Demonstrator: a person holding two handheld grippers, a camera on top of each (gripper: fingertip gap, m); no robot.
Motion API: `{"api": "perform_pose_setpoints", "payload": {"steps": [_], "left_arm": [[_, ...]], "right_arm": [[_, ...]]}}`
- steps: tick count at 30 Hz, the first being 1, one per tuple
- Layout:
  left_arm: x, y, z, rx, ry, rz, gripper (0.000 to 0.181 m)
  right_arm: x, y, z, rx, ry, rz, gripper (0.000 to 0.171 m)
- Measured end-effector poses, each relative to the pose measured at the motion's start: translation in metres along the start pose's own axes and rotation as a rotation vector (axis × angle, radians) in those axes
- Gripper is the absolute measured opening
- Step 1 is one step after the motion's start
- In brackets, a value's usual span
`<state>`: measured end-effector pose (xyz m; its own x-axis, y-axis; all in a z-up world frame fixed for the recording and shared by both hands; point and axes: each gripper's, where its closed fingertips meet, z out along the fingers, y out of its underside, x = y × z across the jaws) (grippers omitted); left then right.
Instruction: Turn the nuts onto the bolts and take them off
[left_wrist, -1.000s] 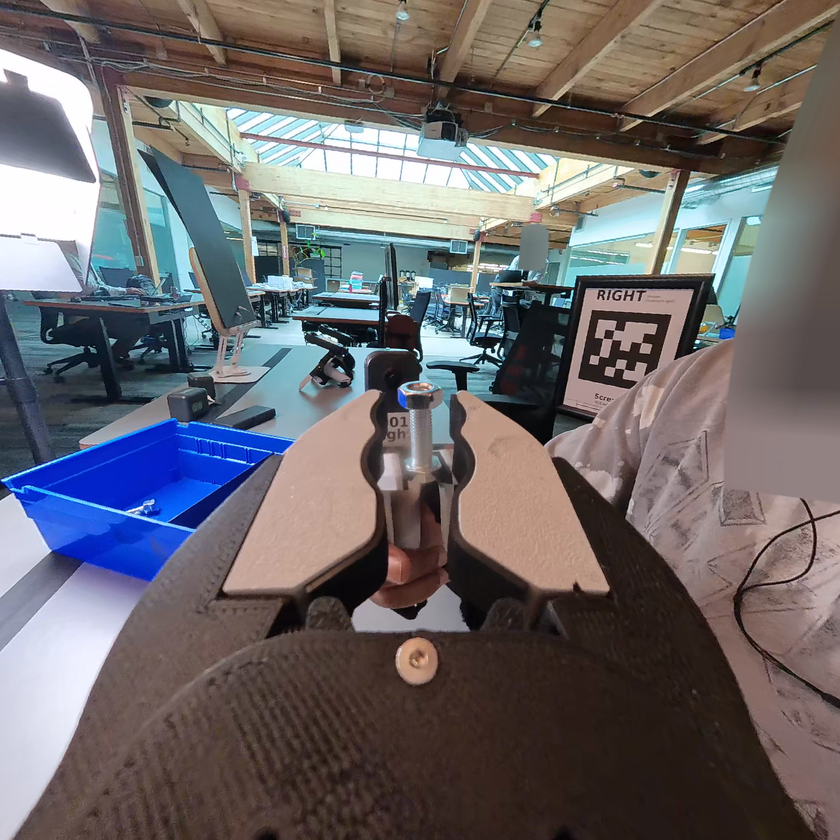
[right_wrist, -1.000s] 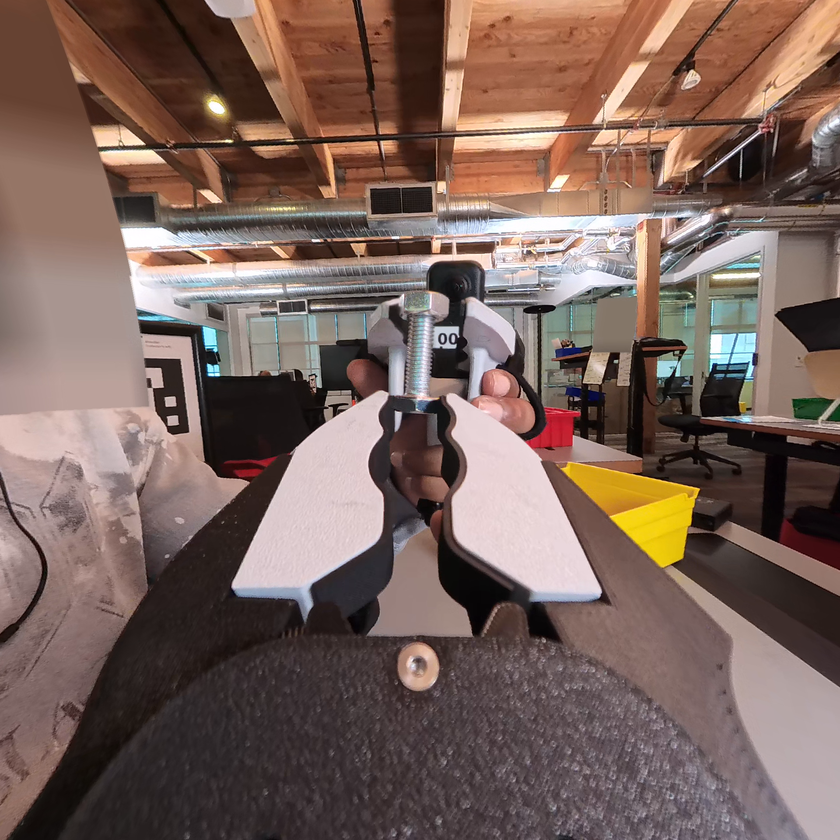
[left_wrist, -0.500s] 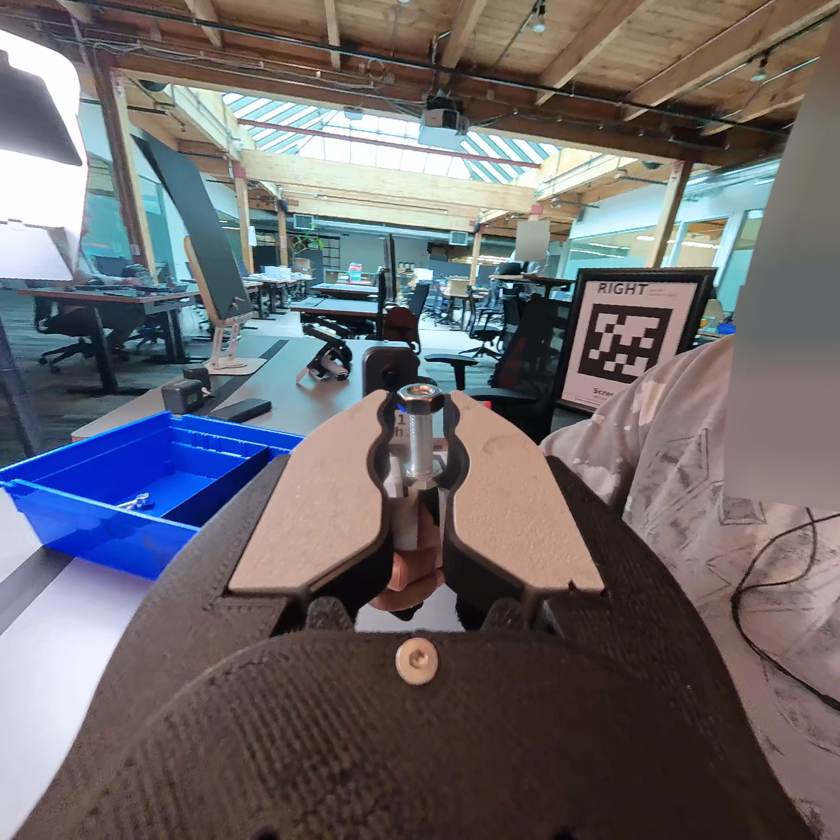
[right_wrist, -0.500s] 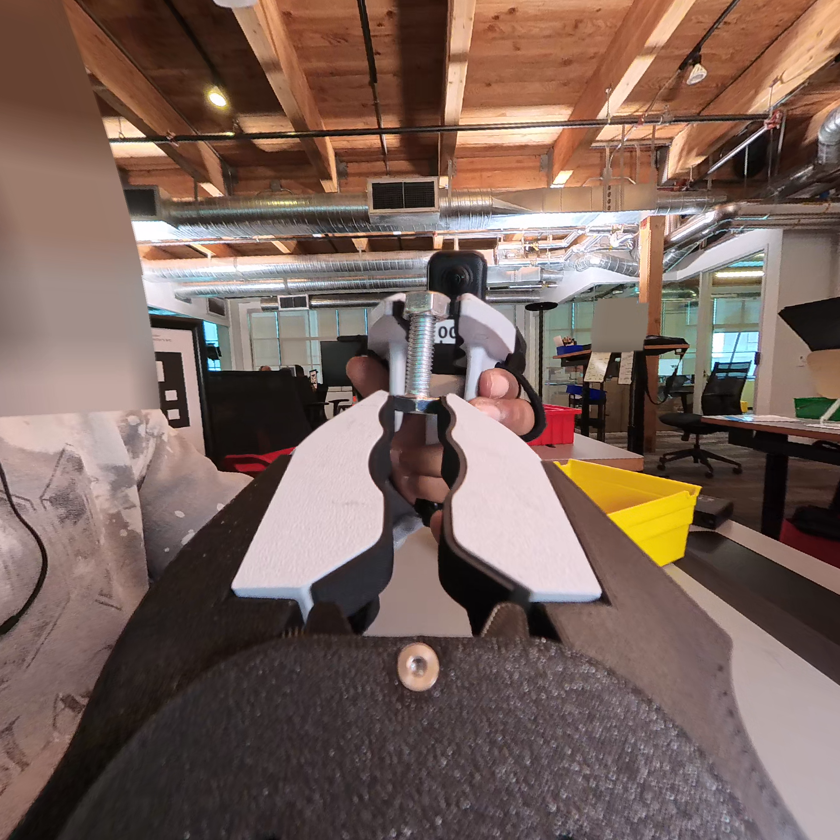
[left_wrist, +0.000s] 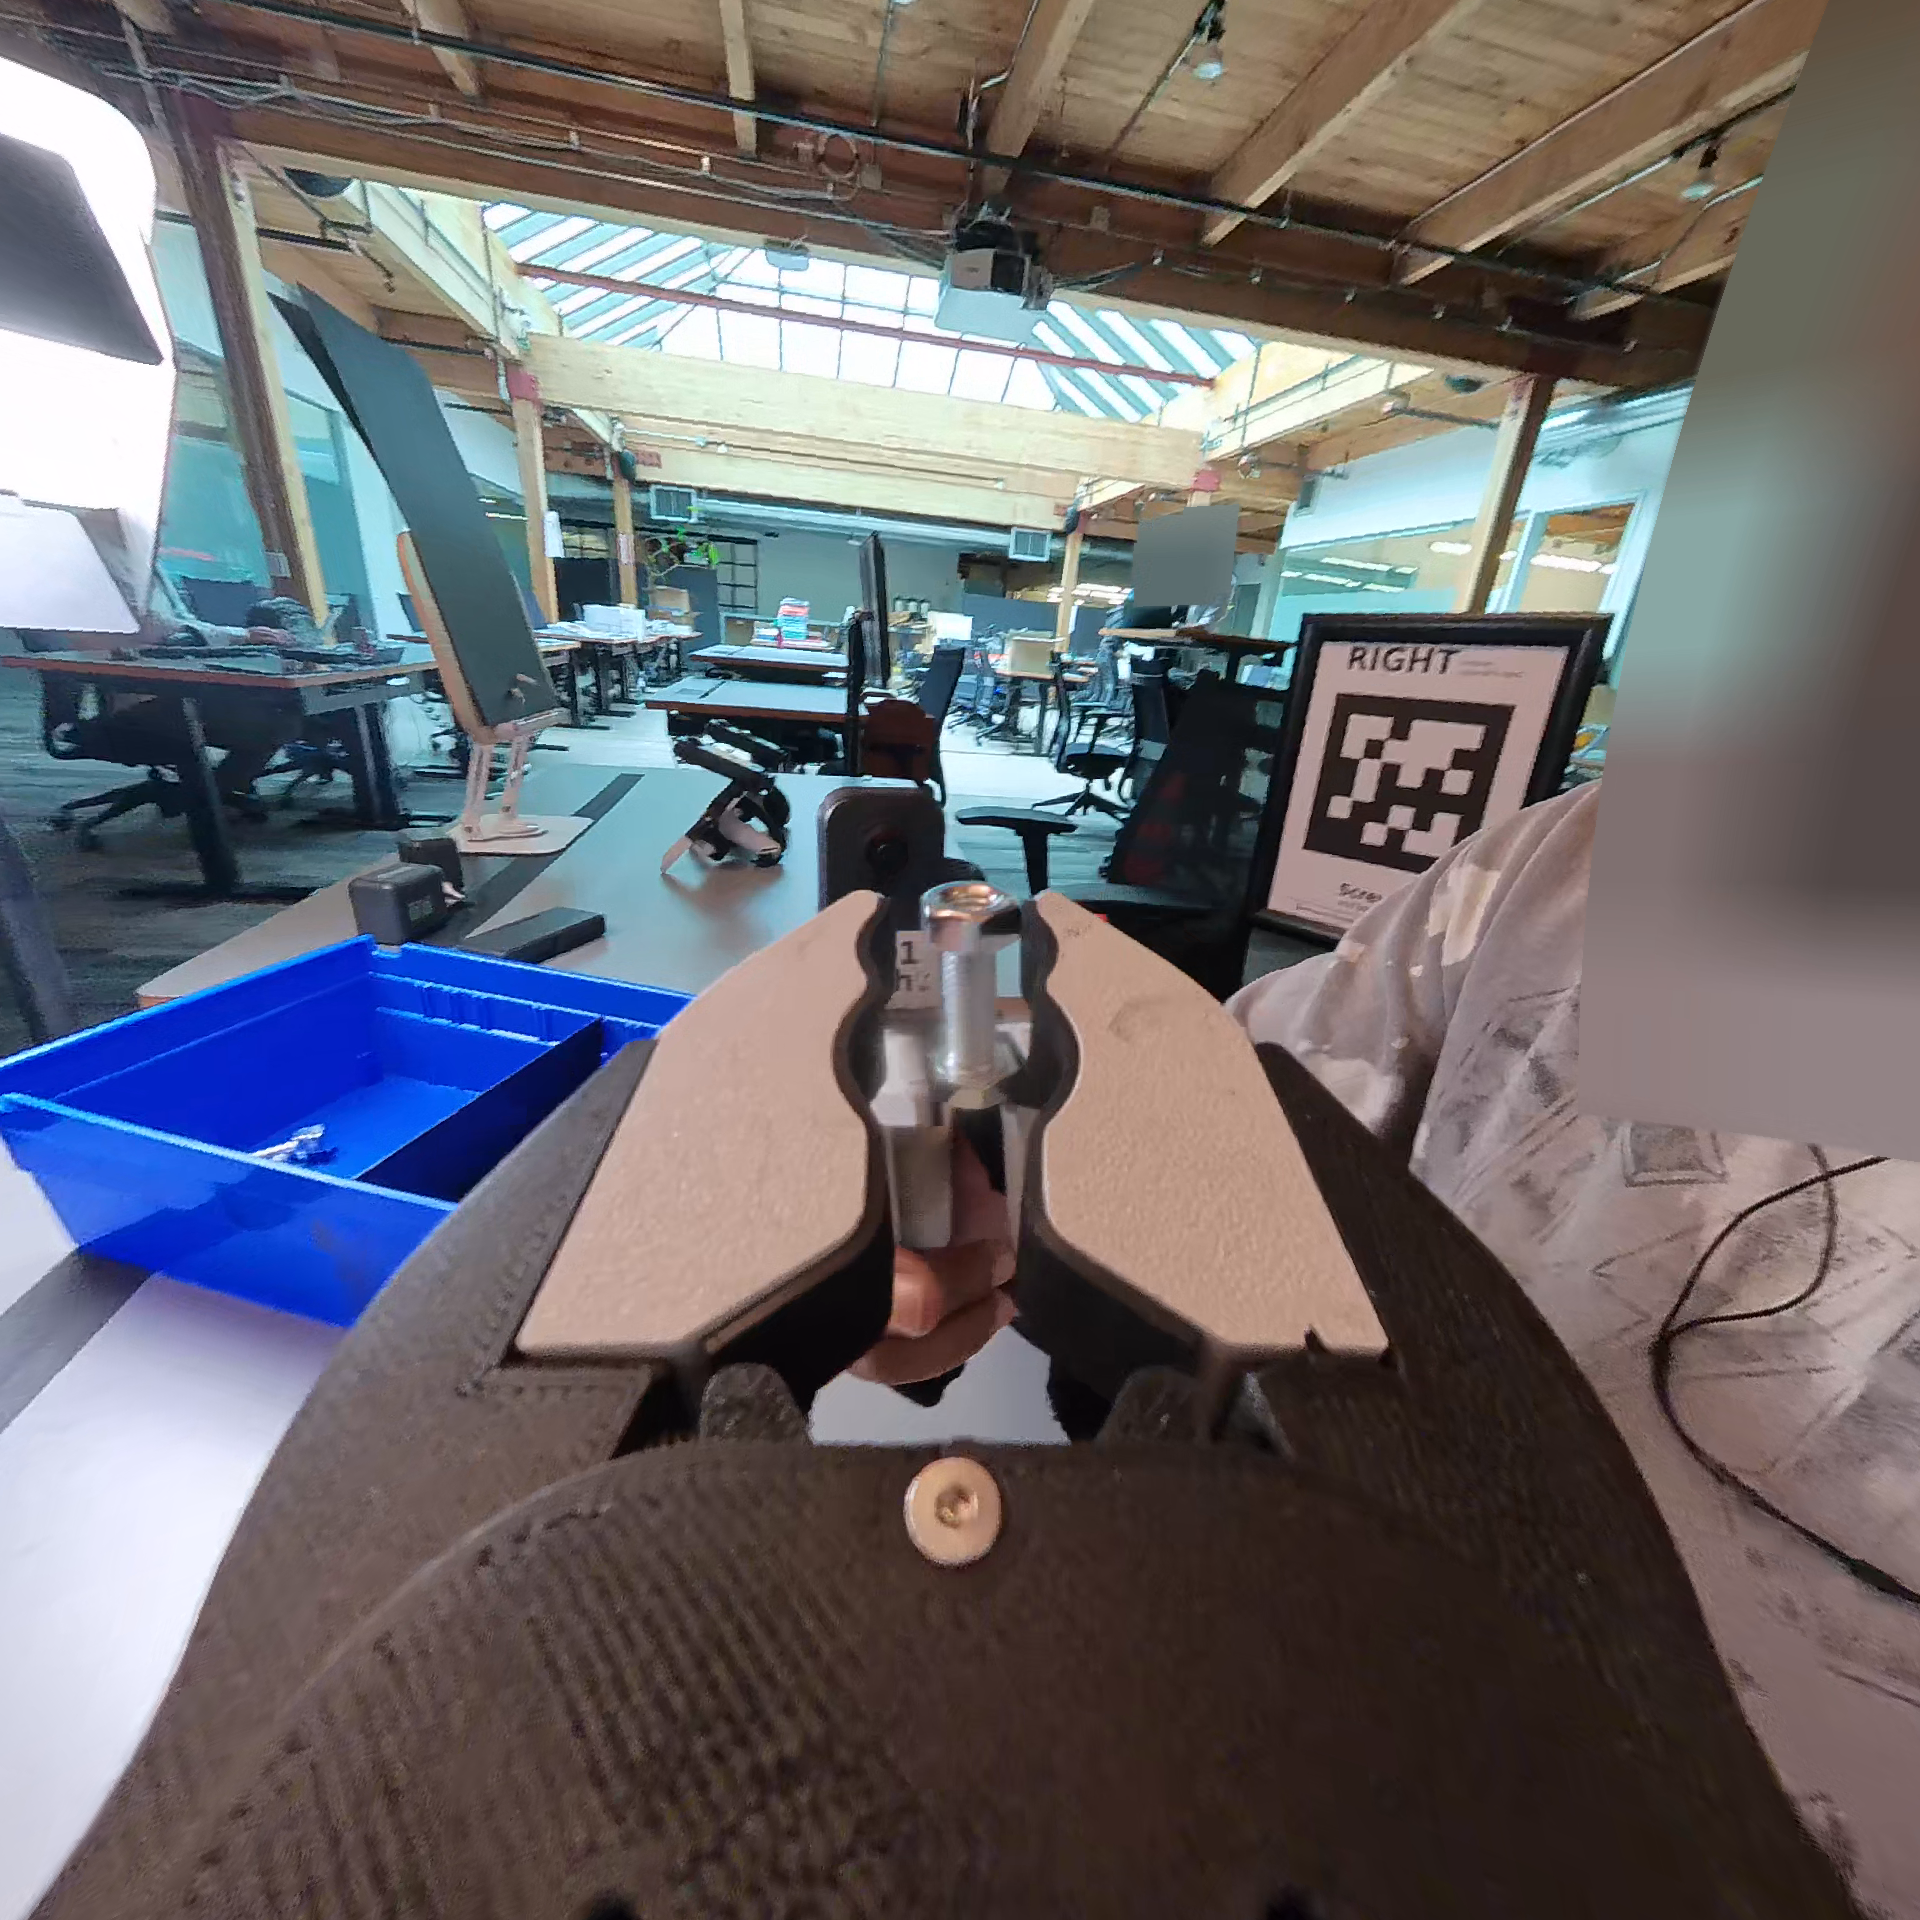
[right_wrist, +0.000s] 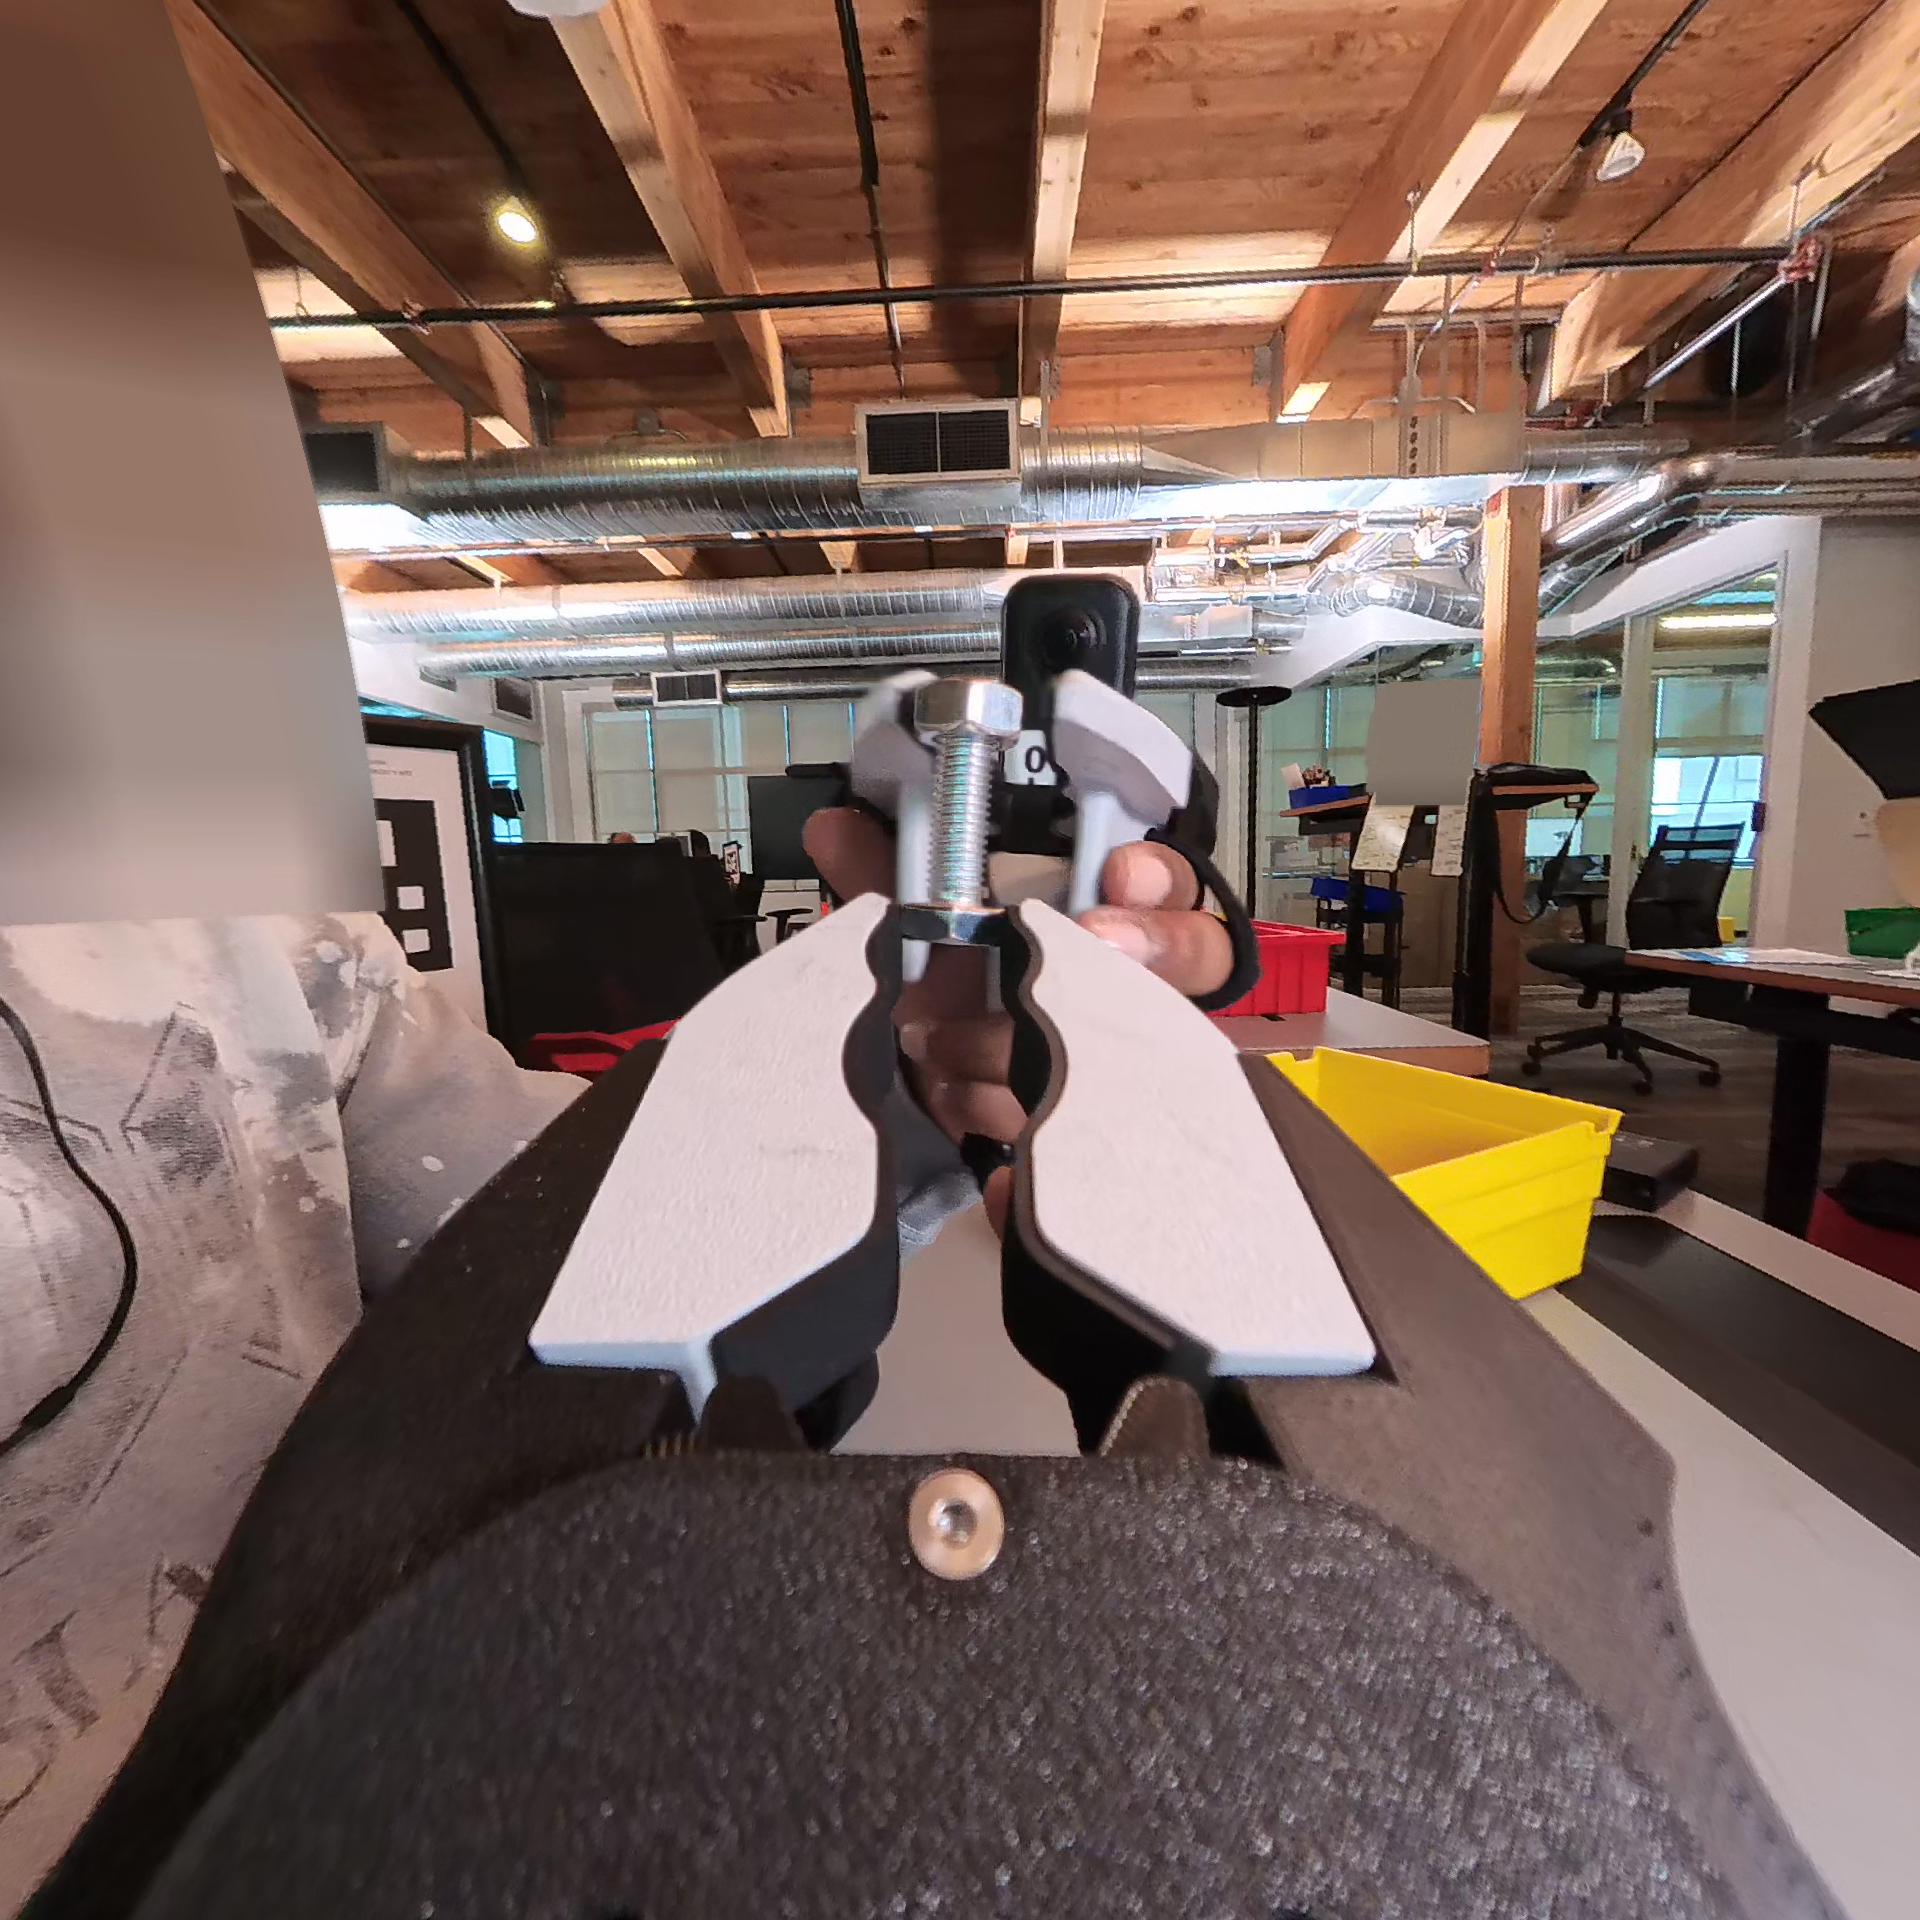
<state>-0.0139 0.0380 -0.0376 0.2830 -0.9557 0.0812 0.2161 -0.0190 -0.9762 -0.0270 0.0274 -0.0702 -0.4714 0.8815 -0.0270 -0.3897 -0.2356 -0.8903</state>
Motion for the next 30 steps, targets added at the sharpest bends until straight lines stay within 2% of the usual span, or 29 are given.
{"api": "perform_pose_setpoints", "payload": {"steps": [4, 10, 13, 15, 16, 23, 26, 27, 28, 30], "left_arm": [[-0.025, -0.003, -0.014, 0.021, -0.119, -0.015, 0.015], [-0.012, -0.003, -0.006, 0.014, -0.071, -0.013, 0.027], [-0.016, 0.003, -0.002, -0.019, -0.104, 0.008, 0.030], [-0.039, 0.003, -0.013, -0.033, -0.238, 0.003, 0.012], [-0.047, 0.008, -0.019, -0.062, -0.282, 0.020, 0.013], [-0.023, 0.004, -0.005, -0.049, -0.167, 0.002, 0.029], [-0.026, 0.008, -0.002, -0.065, -0.190, -0.001, 0.030], [-0.038, 0.010, -0.007, -0.078, -0.254, -0.014, 0.017], [-0.049, 0.015, -0.013, -0.107, -0.317, -0.003, 0.018], [-0.053, 0.015, -0.019, -0.093, -0.316, -0.031, 0.023]], "right_arm": [[-0.004, -0.009, -0.003, 0.040, -0.035, 0.011, 0.018], [0.007, -0.003, -0.004, 0.015, 0.025, 0.016, 0.018], [0.009, -0.001, -0.004, 0.012, 0.039, 0.020, 0.018], [0.005, -0.007, -0.006, 0.048, 0.007, 0.030, 0.018], [0.003, -0.010, -0.006, 0.053, -0.004, 0.028, 0.018], [0.016, -0.005, -0.010, 0.021, 0.068, 0.017, 0.018], [0.014, -0.004, -0.008, 0.022, 0.059, 0.023, 0.018], [0.011, -0.006, -0.009, 0.036, 0.037, 0.023, 0.018], [0.007, -0.008, -0.009, 0.041, 0.018, 0.023, 0.018], [0.005, -0.010, -0.008, 0.032, 0.016, 0.000, 0.018]]}}
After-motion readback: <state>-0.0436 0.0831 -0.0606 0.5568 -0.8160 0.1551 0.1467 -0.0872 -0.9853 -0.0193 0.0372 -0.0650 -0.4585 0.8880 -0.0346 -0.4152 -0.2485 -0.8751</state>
